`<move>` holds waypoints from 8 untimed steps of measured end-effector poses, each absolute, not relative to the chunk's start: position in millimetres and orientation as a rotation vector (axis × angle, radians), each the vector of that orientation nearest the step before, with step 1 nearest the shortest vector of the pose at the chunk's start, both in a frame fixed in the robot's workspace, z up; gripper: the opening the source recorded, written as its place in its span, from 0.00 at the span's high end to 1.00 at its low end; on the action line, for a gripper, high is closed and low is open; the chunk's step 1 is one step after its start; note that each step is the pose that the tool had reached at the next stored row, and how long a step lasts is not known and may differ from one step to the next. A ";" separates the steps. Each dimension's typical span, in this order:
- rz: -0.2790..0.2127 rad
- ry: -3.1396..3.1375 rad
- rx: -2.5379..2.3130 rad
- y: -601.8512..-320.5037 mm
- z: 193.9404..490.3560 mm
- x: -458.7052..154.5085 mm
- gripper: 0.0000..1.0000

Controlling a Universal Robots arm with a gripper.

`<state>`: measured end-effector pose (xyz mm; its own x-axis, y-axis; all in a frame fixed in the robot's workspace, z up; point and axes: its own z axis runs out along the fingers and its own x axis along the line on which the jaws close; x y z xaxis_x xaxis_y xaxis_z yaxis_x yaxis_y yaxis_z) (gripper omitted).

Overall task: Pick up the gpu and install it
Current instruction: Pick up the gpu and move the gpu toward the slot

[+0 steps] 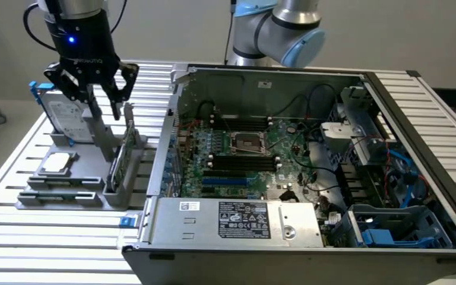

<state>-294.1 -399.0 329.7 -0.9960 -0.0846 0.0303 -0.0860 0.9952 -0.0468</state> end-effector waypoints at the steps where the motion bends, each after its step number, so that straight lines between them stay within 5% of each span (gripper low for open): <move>1: 0.075 -3.110 0.133 -399.0 327.9 -294.1 0.58; 8: 0.075 -3.110 0.133 -399.0 315.1 -294.1 0.58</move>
<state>-294.1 -399.0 315.1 -0.9960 -0.0846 0.0301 -0.0860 0.9952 -0.0468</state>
